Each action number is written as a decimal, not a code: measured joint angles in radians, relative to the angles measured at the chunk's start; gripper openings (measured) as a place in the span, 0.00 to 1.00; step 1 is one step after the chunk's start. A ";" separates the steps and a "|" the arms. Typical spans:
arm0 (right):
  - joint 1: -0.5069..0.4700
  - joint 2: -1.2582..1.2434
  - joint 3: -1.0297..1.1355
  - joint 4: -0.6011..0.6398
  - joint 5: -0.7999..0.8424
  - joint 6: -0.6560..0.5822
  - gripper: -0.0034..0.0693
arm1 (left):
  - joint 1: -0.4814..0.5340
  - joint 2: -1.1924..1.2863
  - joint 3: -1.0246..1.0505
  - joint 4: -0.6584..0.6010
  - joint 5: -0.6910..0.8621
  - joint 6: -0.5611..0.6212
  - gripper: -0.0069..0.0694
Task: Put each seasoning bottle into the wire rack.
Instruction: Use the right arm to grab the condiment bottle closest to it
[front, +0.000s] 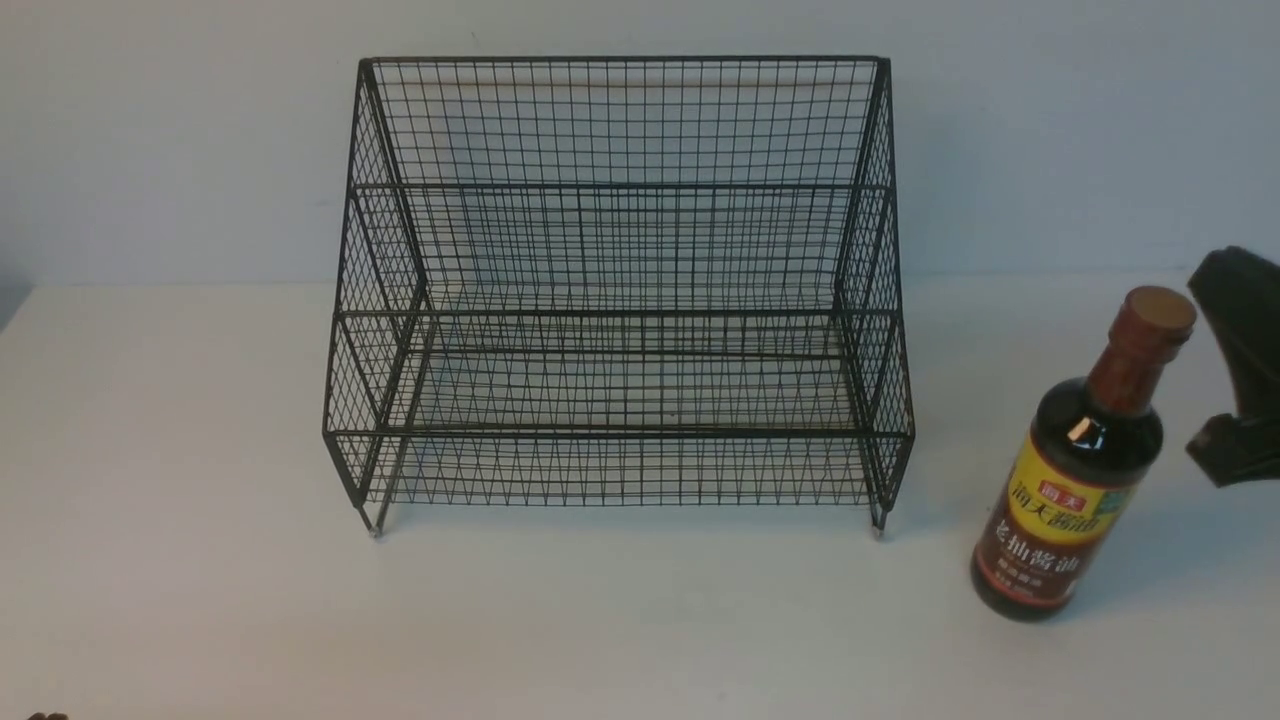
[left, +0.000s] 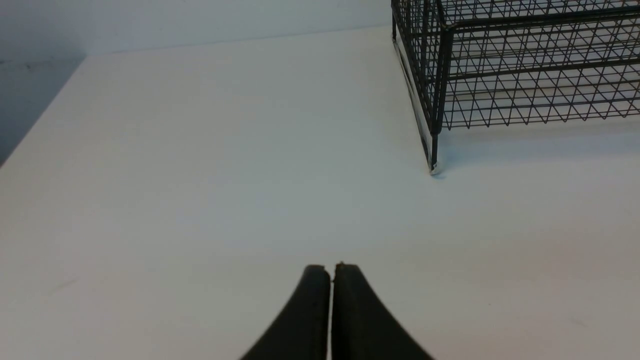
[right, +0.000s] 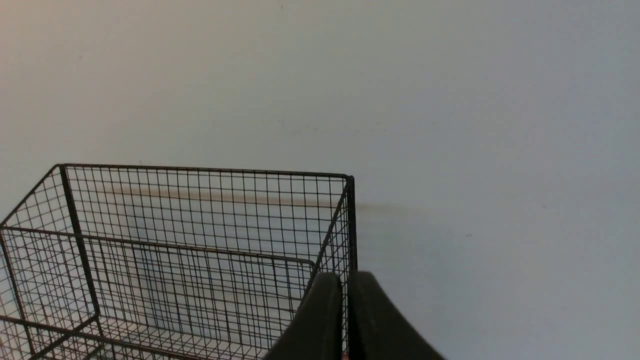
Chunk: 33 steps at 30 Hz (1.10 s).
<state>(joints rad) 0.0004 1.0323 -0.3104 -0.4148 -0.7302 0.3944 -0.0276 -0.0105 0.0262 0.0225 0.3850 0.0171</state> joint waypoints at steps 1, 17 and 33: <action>0.000 0.001 0.000 0.000 -0.009 0.000 0.10 | 0.000 0.000 0.000 0.000 0.000 0.000 0.08; 0.000 0.122 -0.019 0.128 -0.090 -0.096 0.97 | 0.000 0.000 0.000 0.000 0.000 0.000 0.08; 0.004 0.322 -0.053 0.010 -0.147 -0.084 1.00 | 0.000 0.000 0.000 0.000 0.000 0.000 0.08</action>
<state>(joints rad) 0.0048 1.3541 -0.3635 -0.4052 -0.8767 0.3104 -0.0276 -0.0105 0.0262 0.0225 0.3850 0.0171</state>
